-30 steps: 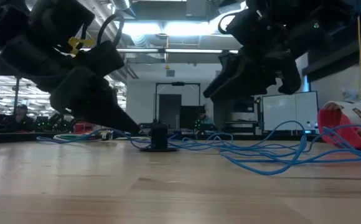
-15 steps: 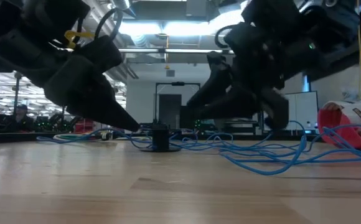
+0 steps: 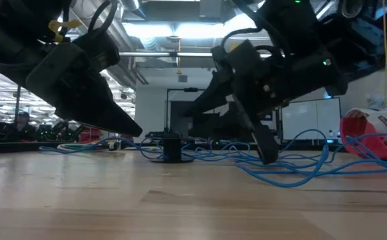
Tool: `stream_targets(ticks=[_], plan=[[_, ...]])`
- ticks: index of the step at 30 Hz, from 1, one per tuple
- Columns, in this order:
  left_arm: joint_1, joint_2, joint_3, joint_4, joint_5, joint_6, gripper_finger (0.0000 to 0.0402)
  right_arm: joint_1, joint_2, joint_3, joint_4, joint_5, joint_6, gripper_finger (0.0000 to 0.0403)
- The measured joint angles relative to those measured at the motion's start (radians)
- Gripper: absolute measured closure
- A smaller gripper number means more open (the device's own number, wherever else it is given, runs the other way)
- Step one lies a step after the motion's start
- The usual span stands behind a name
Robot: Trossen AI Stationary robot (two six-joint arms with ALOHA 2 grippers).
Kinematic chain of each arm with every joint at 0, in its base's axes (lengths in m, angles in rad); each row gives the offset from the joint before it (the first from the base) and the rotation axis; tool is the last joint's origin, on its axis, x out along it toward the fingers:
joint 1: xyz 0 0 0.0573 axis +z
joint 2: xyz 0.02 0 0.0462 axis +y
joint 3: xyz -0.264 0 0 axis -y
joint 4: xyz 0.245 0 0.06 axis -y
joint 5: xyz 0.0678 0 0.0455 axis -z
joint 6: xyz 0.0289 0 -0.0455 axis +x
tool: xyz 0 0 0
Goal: Coil cords
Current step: Coil the blue wire onto the spool
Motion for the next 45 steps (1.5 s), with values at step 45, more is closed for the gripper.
stream_targets(ticks=[45], plan=[[-0.006,-0.001,-0.001,-0.005,0.000,-0.035,0.0396,-0.001,-0.036,0.226,-0.604,0.061,0.184,0.0253]])
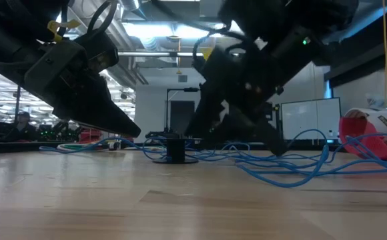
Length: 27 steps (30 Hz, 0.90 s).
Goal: Coil cords
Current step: Coil the blue wire onto the spool
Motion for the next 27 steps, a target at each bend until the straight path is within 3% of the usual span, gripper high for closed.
stream_targets(ticks=[12,16,23,27], plan=[[0.000,0.000,0.000,0.000,0.000,0.000,0.0396,-0.011,0.045,0.000,0.162,0.028,-0.040,0.0257],[0.000,0.000,0.000,0.000,0.001,-0.003,0.0396,-0.020,0.045,0.000,0.163,0.049,-0.028,0.0290],[0.000,0.000,0.000,0.000,0.000,-0.010,0.0396,-0.020,0.043,0.001,0.173,0.063,-0.018,0.0387],[0.000,0.000,0.000,0.000,0.000,-0.010,0.0396,-0.020,0.041,0.002,0.180,0.074,0.026,0.0389]])
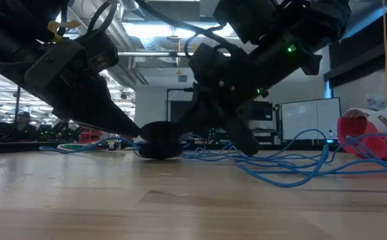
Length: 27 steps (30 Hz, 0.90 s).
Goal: Coil cords
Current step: Coil the blue wire onto the spool
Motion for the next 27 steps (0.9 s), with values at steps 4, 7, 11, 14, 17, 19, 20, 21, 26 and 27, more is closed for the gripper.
stream_targets(ticks=[4,7,11,14,17,19,20,21,26,27], plan=[[-0.004,-0.001,0.000,0.011,0.000,-0.012,0.0396,0.025,-0.018,-0.002,-0.031,0.076,0.032,0.0394],[-0.020,-0.017,0.002,0.035,0.000,-0.003,0.0396,0.054,-0.062,-0.004,-0.076,0.102,0.055,0.0397],[-0.047,-0.078,0.044,0.025,-0.001,0.059,0.0396,0.071,-0.164,-0.003,-0.176,0.067,0.193,0.0396],[-0.062,-0.127,0.095,0.025,-0.026,0.181,0.0396,0.068,-0.220,-0.003,-0.266,-0.004,0.315,0.0399],[-0.066,-0.166,0.153,0.031,-0.102,0.352,0.0396,0.066,-0.262,-0.003,-0.319,-0.075,0.450,0.0398],[-0.051,-0.173,0.192,0.048,-0.177,0.505,0.0396,0.066,-0.270,-0.002,-0.342,-0.151,0.529,0.0398],[-0.036,-0.173,0.212,0.065,-0.195,0.570,0.0396,0.061,-0.269,-0.002,-0.351,-0.182,0.554,0.0399],[-0.017,-0.171,0.230,0.082,-0.196,0.618,0.0396,0.060,-0.264,-0.003,-0.355,-0.206,0.575,0.0399],[0.052,-0.171,0.269,0.059,-0.164,0.616,0.0396,0.060,-0.254,-0.003,-0.370,-0.230,0.636,0.0399],[0.059,-0.170,0.269,0.033,-0.161,0.585,0.0396,0.060,-0.253,-0.003,-0.374,-0.230,0.647,0.0399]])
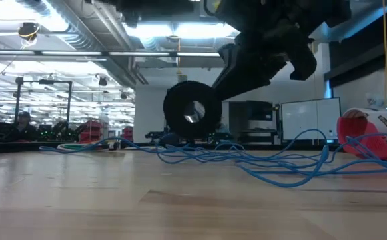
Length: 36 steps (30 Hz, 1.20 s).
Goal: Coil cords
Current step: Coil the blue wire onto the spool
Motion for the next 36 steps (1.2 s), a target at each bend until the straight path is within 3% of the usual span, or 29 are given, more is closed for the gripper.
stream_targets(ticks=[12,18,27,36], plan=[[0.017,0.002,0.000,-0.384,0.051,-0.359,0.0396,0.000,0.000,-0.001,-0.005,0.001,0.034,0.0397],[0.015,0.002,-0.001,-0.488,0.161,-0.526,0.0379,0.000,0.000,-0.001,0.001,0.032,0.029,0.0397],[0.015,0.002,-0.001,-0.474,0.164,-0.470,0.0272,0.000,0.000,-0.001,0.001,0.044,0.016,0.0396],[0.015,0.081,-0.001,-0.364,0.164,-0.423,0.0263,0.000,0.000,-0.001,0.002,0.044,0.030,0.0396]])
